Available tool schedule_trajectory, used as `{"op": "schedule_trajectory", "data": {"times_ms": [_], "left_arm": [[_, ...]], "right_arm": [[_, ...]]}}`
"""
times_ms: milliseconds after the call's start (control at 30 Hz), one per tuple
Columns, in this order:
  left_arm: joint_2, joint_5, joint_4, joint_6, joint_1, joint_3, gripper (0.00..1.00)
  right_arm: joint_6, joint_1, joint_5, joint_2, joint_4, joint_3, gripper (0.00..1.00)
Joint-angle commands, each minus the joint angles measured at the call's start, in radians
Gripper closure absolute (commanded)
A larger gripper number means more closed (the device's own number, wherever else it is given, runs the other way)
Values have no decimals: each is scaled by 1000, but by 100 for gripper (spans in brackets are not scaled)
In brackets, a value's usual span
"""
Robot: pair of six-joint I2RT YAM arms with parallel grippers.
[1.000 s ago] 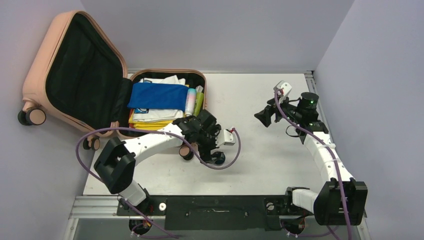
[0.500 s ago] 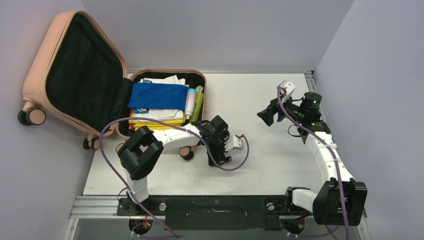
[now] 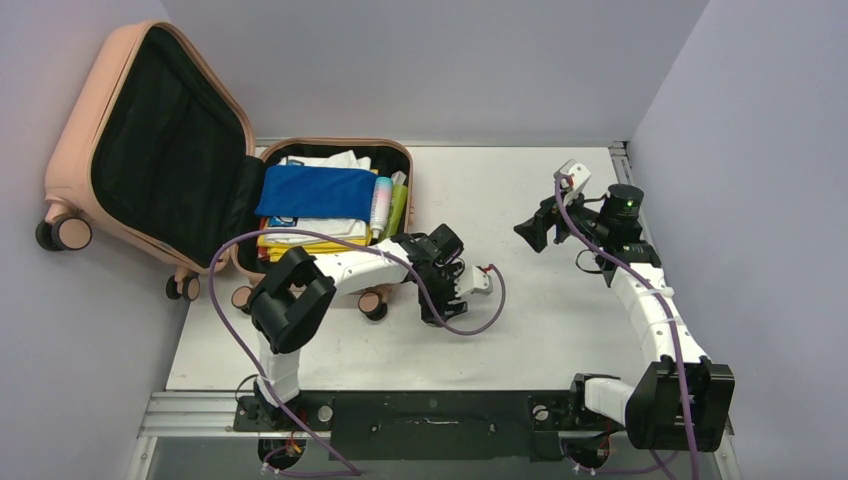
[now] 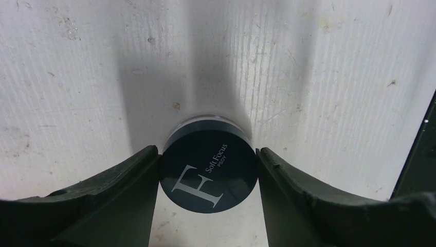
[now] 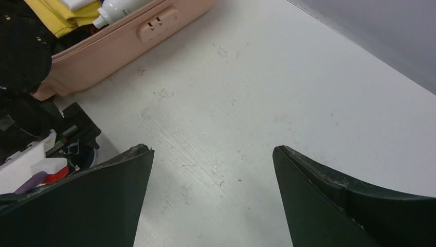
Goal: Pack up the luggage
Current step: Pick up the makeup from the center of the board, then place the makeup in the luggage.
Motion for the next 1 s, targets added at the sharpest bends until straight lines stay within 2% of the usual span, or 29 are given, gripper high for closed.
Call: {"op": "schedule_trajectory", "data": {"times_ms": [0, 233, 400, 600, 767, 967], "left_arm": [[-19, 16, -77, 4, -5, 75, 91], [-121, -64, -157, -34, 13, 206, 95], [-194, -214, -203, -63, 40, 338, 97], [-207, -341, -304, -84, 171, 453, 99], [-203, -324, -337, -97, 293, 412, 100], [-207, -286, -309, -101, 344, 276, 100]], "right_arm": [[-12, -4, -28, -19, 22, 45, 10], [-14, -4, -28, -14, 24, 45, 10], [-11, -4, -30, -12, 25, 45, 10], [-9, -4, -33, -14, 25, 45, 10], [-9, -4, -39, -13, 26, 44, 10], [-5, -3, -43, -10, 31, 41, 10]]}}
